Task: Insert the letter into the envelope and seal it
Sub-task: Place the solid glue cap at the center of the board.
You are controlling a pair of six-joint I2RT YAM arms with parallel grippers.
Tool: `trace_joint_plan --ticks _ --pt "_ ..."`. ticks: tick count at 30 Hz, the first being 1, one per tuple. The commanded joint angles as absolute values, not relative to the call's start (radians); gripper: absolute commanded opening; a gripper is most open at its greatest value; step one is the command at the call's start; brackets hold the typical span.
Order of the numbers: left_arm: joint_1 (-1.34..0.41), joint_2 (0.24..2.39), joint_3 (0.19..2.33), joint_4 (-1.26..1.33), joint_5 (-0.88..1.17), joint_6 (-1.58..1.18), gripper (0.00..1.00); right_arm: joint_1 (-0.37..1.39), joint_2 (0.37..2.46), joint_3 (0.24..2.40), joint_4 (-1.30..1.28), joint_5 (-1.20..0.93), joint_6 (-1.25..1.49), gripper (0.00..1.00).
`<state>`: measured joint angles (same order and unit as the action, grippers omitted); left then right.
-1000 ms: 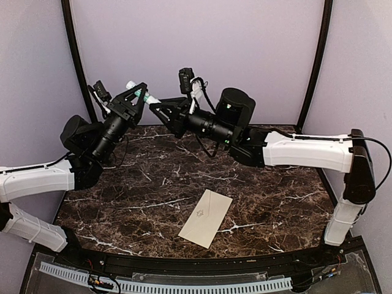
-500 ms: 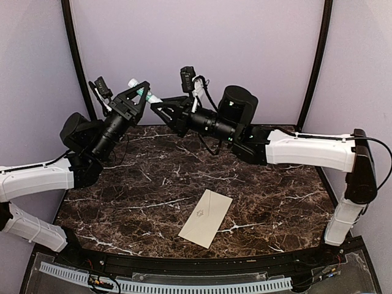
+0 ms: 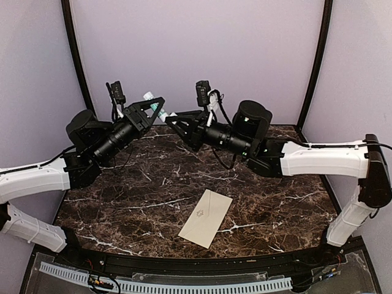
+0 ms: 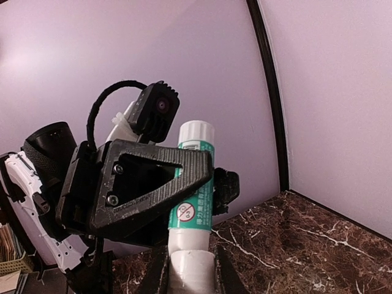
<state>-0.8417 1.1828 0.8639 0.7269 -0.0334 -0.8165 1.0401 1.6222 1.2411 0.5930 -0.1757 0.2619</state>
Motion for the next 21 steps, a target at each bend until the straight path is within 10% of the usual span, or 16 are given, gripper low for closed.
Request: trace_joint_plan --ticks 1,21 --pt "-0.829 1.168 0.9 0.698 0.011 -0.803 0.0 1.05 1.562 1.176 0.678 -0.11 0.304 0.0" --pt "-0.745 0.974 0.739 0.486 -0.014 -0.726 0.0 0.867 1.631 1.078 -0.42 -0.043 0.604 0.0"
